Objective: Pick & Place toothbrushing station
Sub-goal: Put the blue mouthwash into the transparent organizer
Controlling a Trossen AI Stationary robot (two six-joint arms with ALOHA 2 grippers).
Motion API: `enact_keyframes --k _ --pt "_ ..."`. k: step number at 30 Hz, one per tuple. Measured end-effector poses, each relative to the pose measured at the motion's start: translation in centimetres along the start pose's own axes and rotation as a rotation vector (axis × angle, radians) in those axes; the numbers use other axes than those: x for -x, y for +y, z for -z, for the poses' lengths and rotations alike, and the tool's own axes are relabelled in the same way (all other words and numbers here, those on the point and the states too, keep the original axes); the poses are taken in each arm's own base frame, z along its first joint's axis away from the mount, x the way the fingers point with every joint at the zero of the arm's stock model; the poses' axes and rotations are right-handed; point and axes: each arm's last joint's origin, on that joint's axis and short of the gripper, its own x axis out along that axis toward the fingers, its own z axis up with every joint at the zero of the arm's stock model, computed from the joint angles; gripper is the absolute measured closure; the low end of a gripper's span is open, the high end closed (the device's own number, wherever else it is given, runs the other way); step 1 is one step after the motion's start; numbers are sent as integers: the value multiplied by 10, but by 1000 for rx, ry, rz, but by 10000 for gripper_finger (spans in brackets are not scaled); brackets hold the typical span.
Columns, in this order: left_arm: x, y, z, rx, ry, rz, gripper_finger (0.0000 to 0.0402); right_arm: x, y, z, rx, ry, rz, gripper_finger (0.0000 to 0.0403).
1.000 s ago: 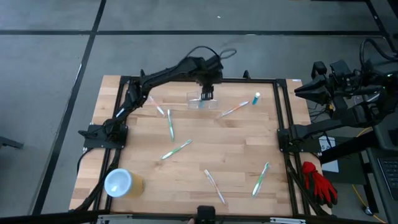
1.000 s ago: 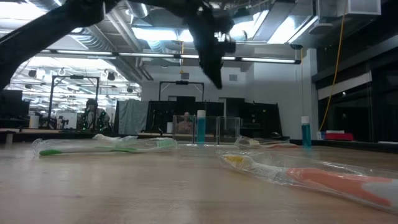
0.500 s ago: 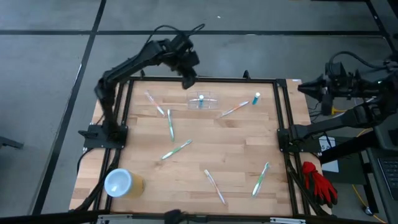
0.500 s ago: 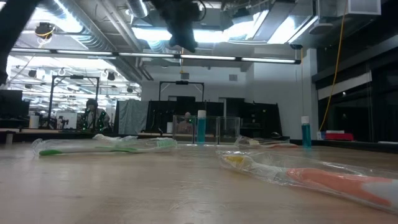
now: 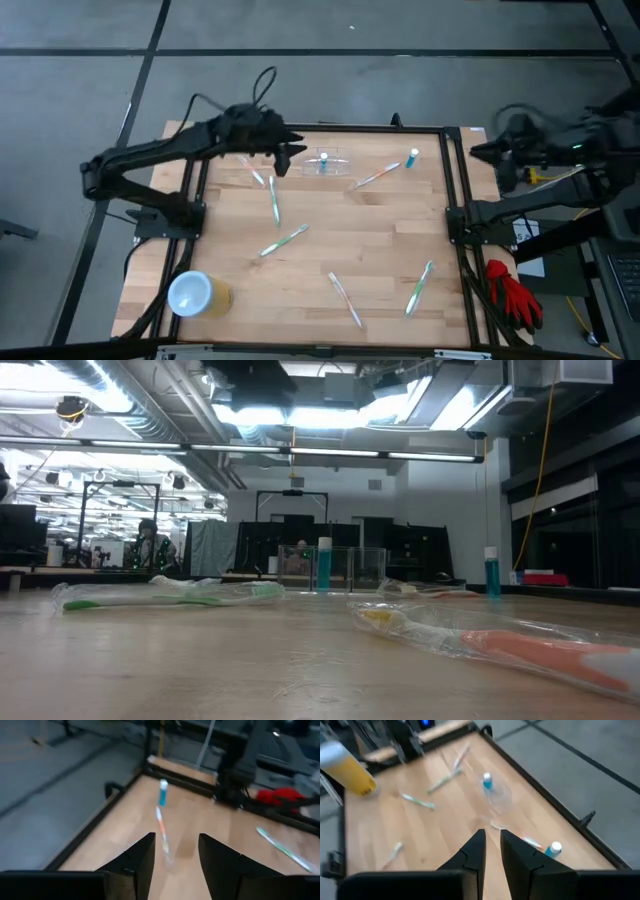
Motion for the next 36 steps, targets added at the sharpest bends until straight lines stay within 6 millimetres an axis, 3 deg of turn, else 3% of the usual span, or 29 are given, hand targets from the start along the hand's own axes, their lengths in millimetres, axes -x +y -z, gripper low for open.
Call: enact_keyframes --k 3,6,14,23,28,36 --pt "8 -13 6 -43 -17 -85 256 -22 5 4 71 35 43 341" --pt "10 -20 9 -71 -16 -129 256 -38 4 8 123 29 211 341" --pt "11 -21 12 -103 20 -145 256 -69 0 25 -45 36 283 341" --pt "10 -16 11 -108 22 -135 256 -169 -2 61 -201 188 216 341" --pt "14 -16 9 -105 4 -126 256 -201 -33 54 -281 233 312 341" --pt "19 -16 6 -101 -26 -124 256 -216 -104 9 -380 314 269 341"
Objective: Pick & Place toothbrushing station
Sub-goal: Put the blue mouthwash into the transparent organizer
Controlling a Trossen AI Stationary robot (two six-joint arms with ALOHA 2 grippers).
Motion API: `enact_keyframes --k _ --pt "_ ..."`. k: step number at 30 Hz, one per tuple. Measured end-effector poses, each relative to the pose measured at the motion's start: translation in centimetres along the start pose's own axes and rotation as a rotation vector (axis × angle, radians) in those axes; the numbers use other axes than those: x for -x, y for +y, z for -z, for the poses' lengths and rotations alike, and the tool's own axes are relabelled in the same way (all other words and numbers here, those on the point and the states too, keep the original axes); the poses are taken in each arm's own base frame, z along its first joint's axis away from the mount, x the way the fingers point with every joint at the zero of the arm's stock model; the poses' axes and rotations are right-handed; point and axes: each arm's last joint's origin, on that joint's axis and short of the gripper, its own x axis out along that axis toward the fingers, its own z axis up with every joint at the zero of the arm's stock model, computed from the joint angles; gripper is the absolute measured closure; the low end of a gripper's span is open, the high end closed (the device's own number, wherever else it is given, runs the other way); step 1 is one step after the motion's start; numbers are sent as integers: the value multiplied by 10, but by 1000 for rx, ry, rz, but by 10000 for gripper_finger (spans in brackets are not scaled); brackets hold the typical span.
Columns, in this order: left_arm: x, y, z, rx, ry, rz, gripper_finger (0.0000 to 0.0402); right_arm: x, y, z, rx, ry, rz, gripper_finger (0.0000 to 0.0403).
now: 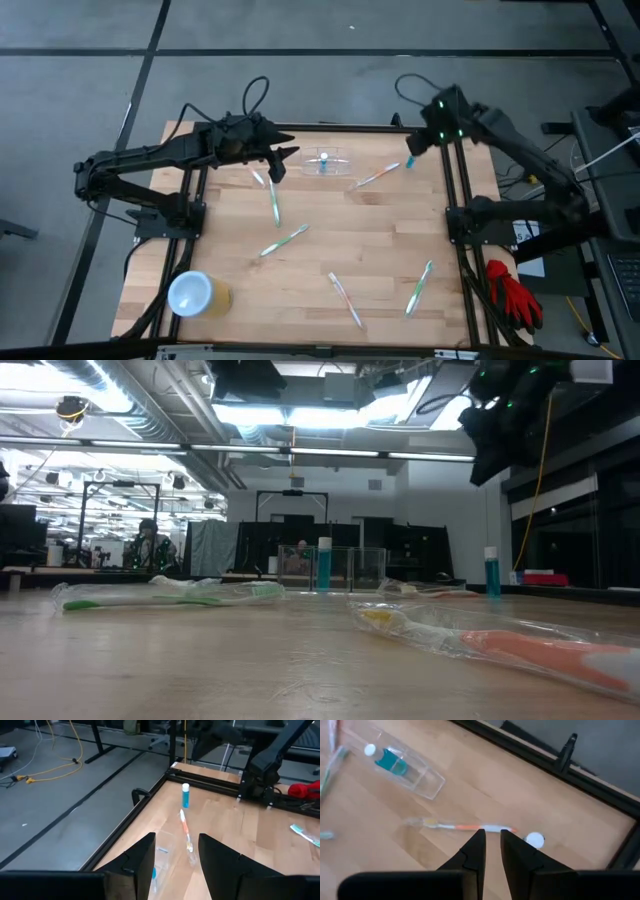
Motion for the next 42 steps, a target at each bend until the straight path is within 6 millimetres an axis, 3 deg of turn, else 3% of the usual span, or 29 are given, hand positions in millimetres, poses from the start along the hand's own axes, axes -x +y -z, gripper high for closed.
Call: enact_keyframes --k 7,12,18,24,29,37,42 --pt "0 0 0 0 -2 -6 256 -38 -25 -38 30 311 23 341" --pt "0 0 0 0 -1 -5 256 -68 -32 -42 65 434 10 341" --pt "0 0 0 -8 -2 -4 256 -90 -37 -42 129 513 54 341" --pt "-1 3 0 -3 -2 0 256 -91 -41 -39 212 570 171 341" --pt "-2 7 -4 12 -31 21 256 -90 -39 -38 201 587 165 327" --pt "-2 14 -9 28 -72 39 256 -92 -30 -37 212 584 265 236" --pt "-2 14 -9 29 -72 44 256 -92 -29 -37 164 579 226 190"
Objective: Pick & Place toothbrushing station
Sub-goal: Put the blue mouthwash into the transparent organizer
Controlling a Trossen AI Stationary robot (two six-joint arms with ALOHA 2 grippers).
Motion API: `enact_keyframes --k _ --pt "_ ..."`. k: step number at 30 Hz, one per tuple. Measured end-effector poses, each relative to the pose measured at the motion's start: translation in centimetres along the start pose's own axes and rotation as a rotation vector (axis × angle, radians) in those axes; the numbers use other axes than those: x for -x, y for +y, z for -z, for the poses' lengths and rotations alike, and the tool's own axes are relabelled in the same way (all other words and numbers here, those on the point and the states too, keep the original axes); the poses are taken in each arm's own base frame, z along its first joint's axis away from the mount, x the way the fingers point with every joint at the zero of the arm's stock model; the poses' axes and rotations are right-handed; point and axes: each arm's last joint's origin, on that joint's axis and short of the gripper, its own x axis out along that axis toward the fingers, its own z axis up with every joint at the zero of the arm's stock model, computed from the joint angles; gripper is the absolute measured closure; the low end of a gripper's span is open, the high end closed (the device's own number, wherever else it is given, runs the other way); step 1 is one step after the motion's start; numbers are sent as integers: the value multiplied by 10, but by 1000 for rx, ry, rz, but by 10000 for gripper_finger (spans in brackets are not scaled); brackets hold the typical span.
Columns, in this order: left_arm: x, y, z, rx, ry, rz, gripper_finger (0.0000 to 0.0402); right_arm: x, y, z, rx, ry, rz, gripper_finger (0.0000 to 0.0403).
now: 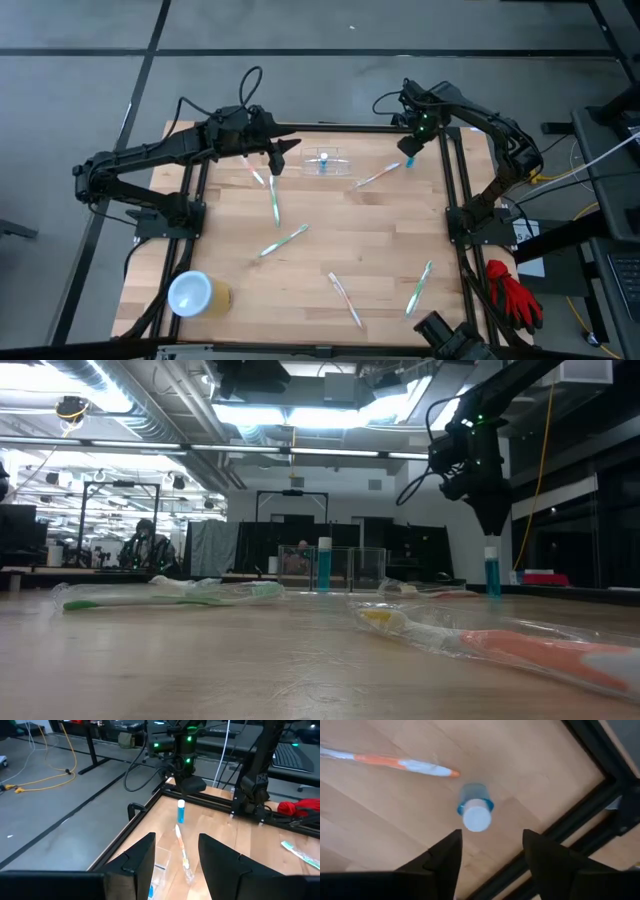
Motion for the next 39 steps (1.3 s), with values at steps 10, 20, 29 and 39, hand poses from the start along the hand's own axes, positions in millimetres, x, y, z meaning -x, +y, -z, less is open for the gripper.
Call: enact_keyframes --k 10,20,29,39 --pt "0 0 0 3 0 0 256 0 1 -1 -29 -9 -31 190" --pt "0 0 0 -1 0 3 256 -9 2 -1 -50 -19 -48 192" --pt "0 -1 0 -2 2 22 256 -22 -1 2 -60 17 -55 192" --pt "0 -1 0 -9 2 23 256 -27 -1 -4 -58 4 -65 192"
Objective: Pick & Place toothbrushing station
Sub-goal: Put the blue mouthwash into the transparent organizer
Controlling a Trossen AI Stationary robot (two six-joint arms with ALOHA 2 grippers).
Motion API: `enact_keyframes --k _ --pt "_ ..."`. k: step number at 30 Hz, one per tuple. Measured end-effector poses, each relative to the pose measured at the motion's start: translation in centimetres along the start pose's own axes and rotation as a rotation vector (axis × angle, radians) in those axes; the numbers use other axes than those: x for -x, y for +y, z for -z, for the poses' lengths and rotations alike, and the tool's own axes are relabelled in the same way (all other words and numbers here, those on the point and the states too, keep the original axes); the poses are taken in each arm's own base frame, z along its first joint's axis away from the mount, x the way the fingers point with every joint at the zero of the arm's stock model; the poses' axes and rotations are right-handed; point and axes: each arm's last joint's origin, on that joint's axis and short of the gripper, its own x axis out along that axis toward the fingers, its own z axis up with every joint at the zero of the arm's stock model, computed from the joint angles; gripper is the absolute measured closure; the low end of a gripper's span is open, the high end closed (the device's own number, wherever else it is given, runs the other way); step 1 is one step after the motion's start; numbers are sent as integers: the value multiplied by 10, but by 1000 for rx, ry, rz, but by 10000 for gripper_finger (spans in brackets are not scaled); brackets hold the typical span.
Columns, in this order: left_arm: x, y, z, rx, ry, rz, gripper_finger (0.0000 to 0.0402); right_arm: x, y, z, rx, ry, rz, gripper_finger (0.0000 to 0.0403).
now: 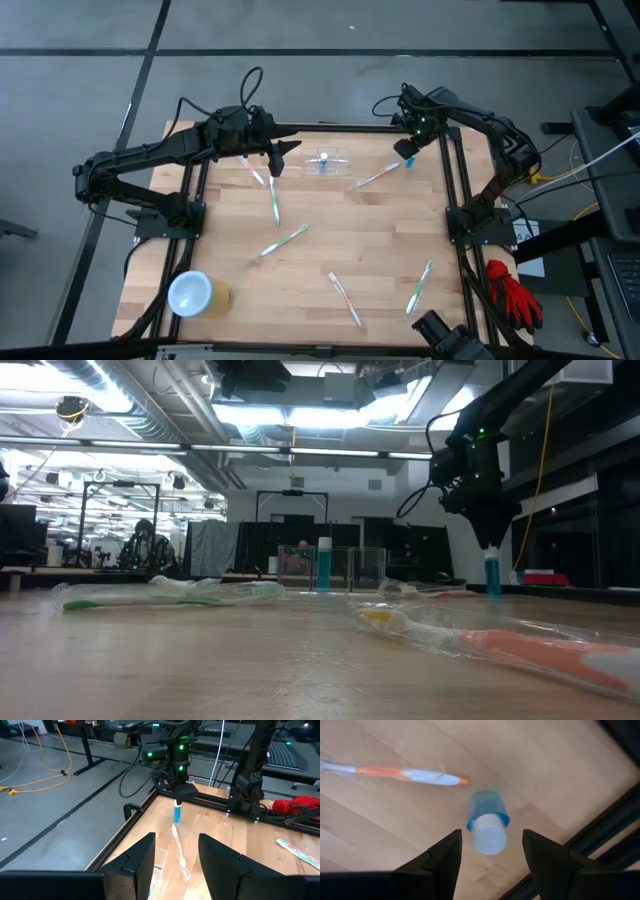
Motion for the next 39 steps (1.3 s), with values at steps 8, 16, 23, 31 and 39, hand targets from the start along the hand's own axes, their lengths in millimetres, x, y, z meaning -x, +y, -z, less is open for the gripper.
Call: enact_keyframes --k 8,16,23,31,39 --pt "0 0 0 0 0 0 256 -3 0 -1 -1 15 -6 192" --pt "0 0 0 0 0 0 256 -3 -2 -1 -1 17 3 198" --pt "0 0 0 -2 0 -2 256 -3 -2 -1 2 16 1 219" --pt "0 0 0 -2 0 -3 256 -3 -2 -2 9 6 -17 235" --pt "0 0 0 -2 0 -3 256 -14 -1 4 9 46 -19 236"
